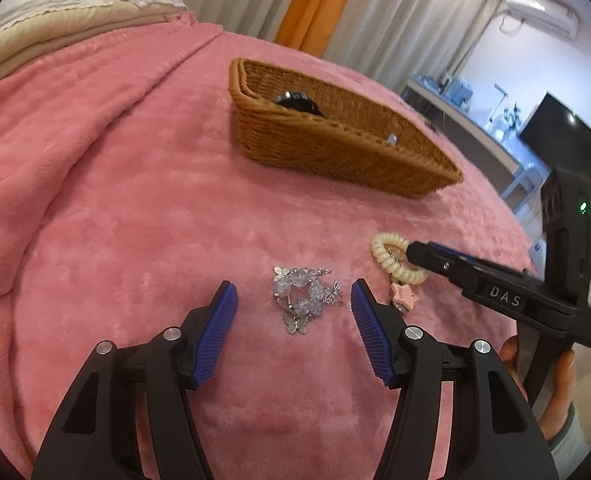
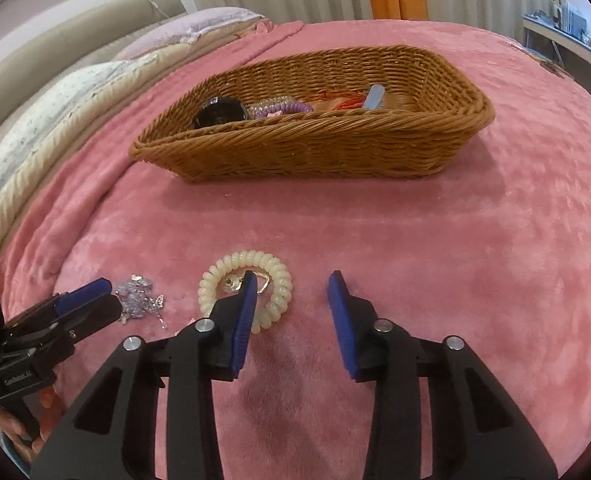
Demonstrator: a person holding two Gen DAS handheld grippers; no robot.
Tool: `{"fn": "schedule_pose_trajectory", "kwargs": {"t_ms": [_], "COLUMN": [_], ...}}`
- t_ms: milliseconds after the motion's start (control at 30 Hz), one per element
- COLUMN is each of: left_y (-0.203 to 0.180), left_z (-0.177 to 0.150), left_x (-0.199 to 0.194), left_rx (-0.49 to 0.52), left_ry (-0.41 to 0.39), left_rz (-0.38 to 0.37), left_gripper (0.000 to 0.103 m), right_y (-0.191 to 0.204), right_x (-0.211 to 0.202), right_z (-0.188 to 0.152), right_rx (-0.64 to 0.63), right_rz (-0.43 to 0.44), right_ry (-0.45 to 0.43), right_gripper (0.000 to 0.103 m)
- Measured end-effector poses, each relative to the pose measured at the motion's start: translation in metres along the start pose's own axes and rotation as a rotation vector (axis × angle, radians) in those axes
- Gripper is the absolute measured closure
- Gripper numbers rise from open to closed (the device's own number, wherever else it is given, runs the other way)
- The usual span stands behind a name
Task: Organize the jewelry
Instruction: 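Grasp the clear butterfly bracelet with the left tool while the right tool grasps the cream hair tie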
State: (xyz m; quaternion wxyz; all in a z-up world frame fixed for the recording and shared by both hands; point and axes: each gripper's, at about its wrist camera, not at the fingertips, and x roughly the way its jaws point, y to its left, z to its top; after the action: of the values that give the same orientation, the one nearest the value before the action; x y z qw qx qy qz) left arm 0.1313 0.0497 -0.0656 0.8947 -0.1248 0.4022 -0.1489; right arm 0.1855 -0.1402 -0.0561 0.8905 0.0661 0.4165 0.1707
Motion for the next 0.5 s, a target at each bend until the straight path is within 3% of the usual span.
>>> {"fn": "schedule_pose_trajectory", "kwargs": {"t_ms": [100,233,333,500], "left_y": [-0.004,-0.005,0.003,0.025], "left_z": [0.000,0.001,0.001,0.001], "left_x": [0.002,0.003,0.000,-0.002], "left_rx": [0.020,0.022,-0.018,-0.127], "left_ry": [0.002,-0.002,-0.011,-0.017], "left_rz": [0.018,0.035,-0.004,-0.106], "left_gripper": [0.046,0.055,0.064,0.069], "right_y": [0.013,0.026,0.016,-0.008], "right_x": [0.004,0.002,-0.011,-0.036], "right_z": [-0.002,-0.005,-0.006,-0.014], "right_rx": [-0.060,-0.121,-0.078,-0.012], "right_rz": [-0.046,-0.103,-0.096,-0.117], "right_ry": [0.007,-0.008,-0.044,-0.077], "right_gripper": [0.080,0.093,0.093,0.093]}}
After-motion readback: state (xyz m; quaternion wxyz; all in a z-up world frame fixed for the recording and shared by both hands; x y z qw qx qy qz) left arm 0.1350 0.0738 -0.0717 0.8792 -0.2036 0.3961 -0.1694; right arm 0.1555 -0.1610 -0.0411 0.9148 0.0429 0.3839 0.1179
